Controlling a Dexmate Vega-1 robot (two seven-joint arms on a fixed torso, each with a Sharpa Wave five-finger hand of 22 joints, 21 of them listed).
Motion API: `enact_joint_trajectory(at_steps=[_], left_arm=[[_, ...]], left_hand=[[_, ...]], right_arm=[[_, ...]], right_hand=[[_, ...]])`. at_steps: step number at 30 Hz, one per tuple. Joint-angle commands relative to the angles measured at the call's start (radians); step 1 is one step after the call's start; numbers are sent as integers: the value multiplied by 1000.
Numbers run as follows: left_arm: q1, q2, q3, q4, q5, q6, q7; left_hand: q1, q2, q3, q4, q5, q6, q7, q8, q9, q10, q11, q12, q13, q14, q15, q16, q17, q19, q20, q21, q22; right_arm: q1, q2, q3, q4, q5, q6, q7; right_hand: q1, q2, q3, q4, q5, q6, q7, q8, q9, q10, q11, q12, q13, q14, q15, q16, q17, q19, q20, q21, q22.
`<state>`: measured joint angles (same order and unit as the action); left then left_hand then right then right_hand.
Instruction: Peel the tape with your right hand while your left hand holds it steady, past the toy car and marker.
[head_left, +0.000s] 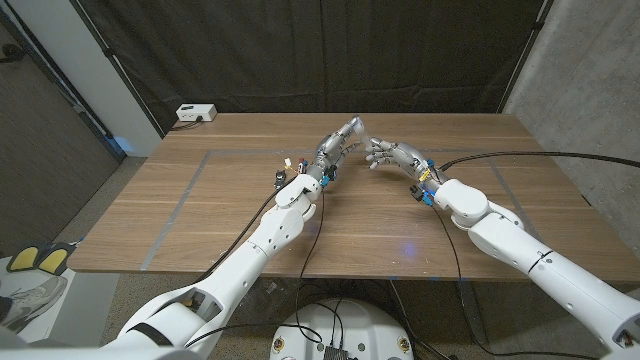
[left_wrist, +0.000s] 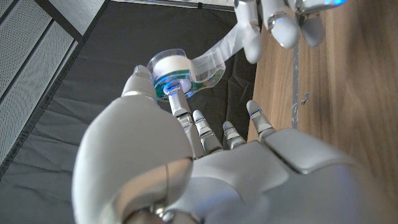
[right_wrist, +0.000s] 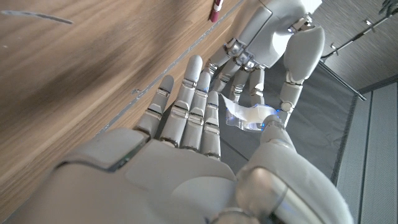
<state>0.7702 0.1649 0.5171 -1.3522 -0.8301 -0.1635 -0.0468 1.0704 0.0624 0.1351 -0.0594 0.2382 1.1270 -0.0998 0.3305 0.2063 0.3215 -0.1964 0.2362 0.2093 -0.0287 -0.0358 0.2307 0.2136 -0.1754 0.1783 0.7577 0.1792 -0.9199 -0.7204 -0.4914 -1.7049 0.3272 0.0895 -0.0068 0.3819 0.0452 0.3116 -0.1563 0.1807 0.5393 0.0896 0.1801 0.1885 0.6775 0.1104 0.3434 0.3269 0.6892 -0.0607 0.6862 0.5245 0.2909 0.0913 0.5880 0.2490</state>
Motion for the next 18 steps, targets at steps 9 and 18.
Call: enact_joint_trajectory(at_steps=[9, 18], left_arm=[[6, 2, 9, 11, 35, -14, 25], [2, 1, 12, 25, 47, -11, 35]], left_hand=[[38, 37, -6, -5, -3, 55, -55, -3, 3, 7, -1, 0, 1, 7, -28, 9, 2, -27, -1, -6, 4], [39, 38, -7, -5, -4, 55, -54, -3, 4, 7, -1, -2, 1, 7, -27, 8, 2, -26, 0, -10, 4]], right_arm=[[76, 38, -29, 120, 94, 115, 187], [116, 57, -47, 163, 101, 143, 242]], right_hand=[[26, -4, -33, 9, 5, 136, 3, 36, 4, 142, -22, 70, 40, 32, -27, 123, 88, 10, -10, 25, 19], [30, -12, -43, 9, 6, 141, -5, 30, 4, 146, -30, 79, 53, 21, -27, 136, 93, -1, -7, 26, 22]])
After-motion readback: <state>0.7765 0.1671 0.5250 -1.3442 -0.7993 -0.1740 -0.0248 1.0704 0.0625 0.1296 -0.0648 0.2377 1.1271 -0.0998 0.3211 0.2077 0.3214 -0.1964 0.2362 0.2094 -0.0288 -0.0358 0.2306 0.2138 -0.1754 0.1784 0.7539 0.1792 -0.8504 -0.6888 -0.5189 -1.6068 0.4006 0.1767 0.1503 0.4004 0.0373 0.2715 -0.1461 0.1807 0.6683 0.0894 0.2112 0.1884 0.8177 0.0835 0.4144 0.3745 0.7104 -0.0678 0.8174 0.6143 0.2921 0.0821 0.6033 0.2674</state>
